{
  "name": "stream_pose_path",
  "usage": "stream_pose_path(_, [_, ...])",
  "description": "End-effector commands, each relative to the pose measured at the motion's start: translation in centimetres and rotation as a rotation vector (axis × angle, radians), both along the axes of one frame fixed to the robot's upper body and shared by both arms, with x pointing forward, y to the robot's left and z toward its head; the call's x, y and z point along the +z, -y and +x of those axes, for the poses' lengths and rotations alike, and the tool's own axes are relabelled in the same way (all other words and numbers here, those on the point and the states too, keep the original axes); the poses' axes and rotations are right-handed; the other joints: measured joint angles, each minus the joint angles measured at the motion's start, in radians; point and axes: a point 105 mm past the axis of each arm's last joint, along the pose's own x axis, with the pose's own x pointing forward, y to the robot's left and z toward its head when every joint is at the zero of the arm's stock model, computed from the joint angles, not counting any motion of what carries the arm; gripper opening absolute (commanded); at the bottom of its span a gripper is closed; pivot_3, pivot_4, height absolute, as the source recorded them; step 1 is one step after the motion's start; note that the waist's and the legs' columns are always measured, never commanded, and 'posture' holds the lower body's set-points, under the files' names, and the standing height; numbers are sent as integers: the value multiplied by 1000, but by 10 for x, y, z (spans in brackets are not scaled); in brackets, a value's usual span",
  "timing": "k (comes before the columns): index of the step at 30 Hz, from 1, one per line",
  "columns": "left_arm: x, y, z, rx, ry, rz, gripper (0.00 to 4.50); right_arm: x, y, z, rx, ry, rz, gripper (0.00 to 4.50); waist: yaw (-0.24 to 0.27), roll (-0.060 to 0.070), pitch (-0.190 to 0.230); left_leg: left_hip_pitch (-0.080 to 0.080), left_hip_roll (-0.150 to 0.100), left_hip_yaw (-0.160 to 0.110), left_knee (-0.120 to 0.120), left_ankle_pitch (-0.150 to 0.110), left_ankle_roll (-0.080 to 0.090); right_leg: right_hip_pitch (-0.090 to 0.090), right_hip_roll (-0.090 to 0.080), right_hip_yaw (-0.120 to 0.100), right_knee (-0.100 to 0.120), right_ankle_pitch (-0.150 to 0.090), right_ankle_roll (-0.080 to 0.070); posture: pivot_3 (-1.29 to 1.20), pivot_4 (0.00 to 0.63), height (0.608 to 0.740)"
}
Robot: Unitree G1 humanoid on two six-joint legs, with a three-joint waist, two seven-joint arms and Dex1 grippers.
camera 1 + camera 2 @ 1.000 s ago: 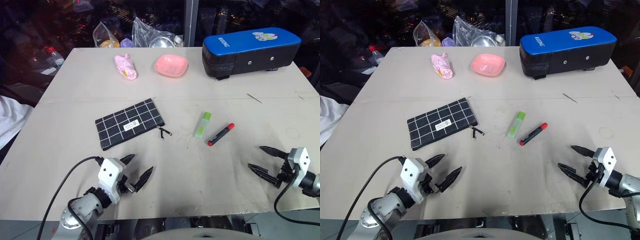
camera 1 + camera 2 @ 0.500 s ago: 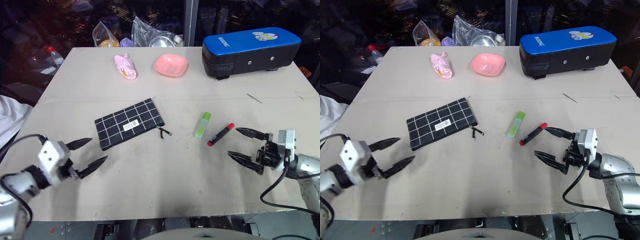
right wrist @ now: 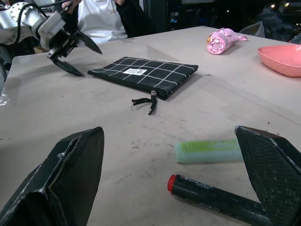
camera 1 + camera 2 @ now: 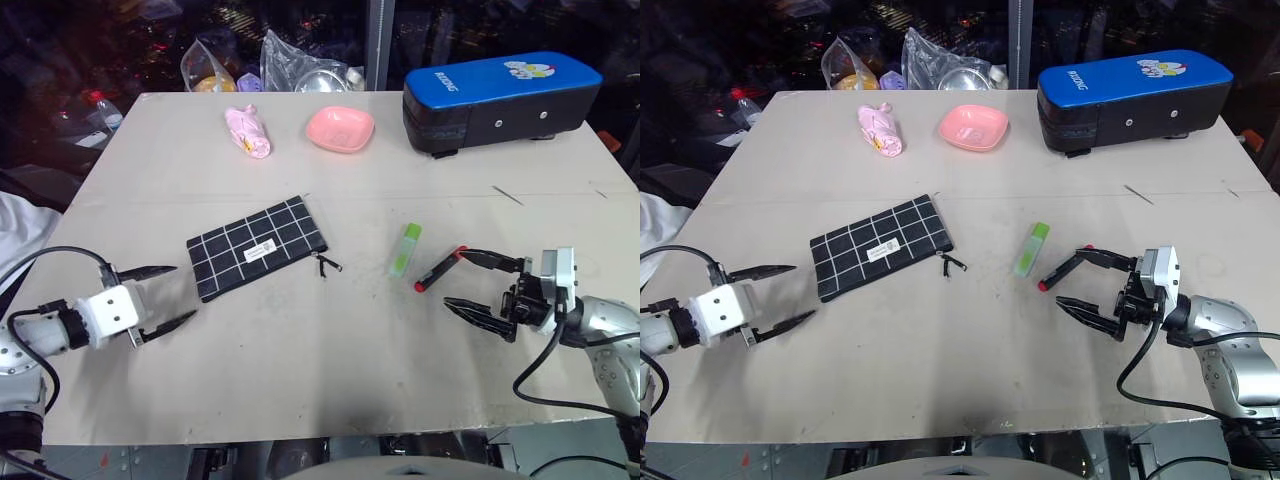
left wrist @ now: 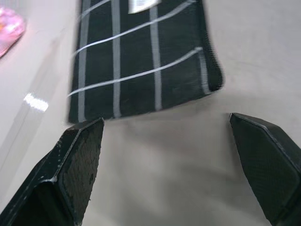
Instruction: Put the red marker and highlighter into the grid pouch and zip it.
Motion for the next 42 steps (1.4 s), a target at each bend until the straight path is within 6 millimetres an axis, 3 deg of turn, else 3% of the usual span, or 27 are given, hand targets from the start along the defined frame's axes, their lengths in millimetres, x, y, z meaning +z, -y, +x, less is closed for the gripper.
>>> stream_pose_path(1, [-7, 14, 12, -60, 49, 46, 4363, 12, -1, -2, 2, 49, -2, 4500, 9, 1, 0, 1, 0, 2, 0, 0, 0, 0, 0, 0, 1, 0, 0, 0, 150, 738])
stream_pose_path(13, [8, 85, 42, -318, 349, 35, 4363, 14, 7, -3, -46, 58, -2, 4500, 14, 1, -1, -1, -1, 7, 1, 0, 0, 0, 1, -3, 0, 2, 3, 0, 150, 738])
stream_pose_path(23, [-3, 126, 65, -363, 423, 72, 4363, 17, 8, 1, -73, 71, -1, 4500, 16, 1, -1, 0, -1, 7, 1, 0, 0, 0, 2, -3, 1, 2, 4, 0, 150, 738])
stream_pose_path(27, [-7, 128, 73, -335, 432, 106, 3253, 18, 9, 2, -82, 73, -2, 4500, 16, 1, -1, 0, -2, 7, 2, 0, 0, 0, 2, -3, 1, 3, 5, 0, 150, 738])
stream_pose_path(30, [-7, 130, 79, -310, 434, 118, 1763, 18, 8, 2, -86, 73, -1, 4500, 15, 2, -1, 0, -1, 7, 2, 0, 0, 0, 2, -3, 1, 3, 5, 0, 150, 738])
stream_pose_path(34, [-9, 130, 85, -278, 423, 124, 97, 17, 7, 1, -91, 72, 2, 4500, 19, 9, -6, 1, -2, 7, 2, 0, 0, 1, 2, -4, 2, 3, 5, 0, 150, 738])
stream_pose_path(39, [-7, 131, 87, -259, 430, 104, 41, 16, 8, 0, -93, 71, 2, 4500, 19, 11, -7, 6, -1, 8, 2, 0, 0, 6, 3, -4, 3, 2, 5, 0, 150, 738])
stream_pose_path(42, [5, 132, 90, -223, 476, 33, 41, 15, 9, 1, -96, 68, 3, 4500, 19, 12, -7, 6, -1, 8, 2, 1, 0, 7, 3, -5, 3, 2, 5, 0, 150, 738])
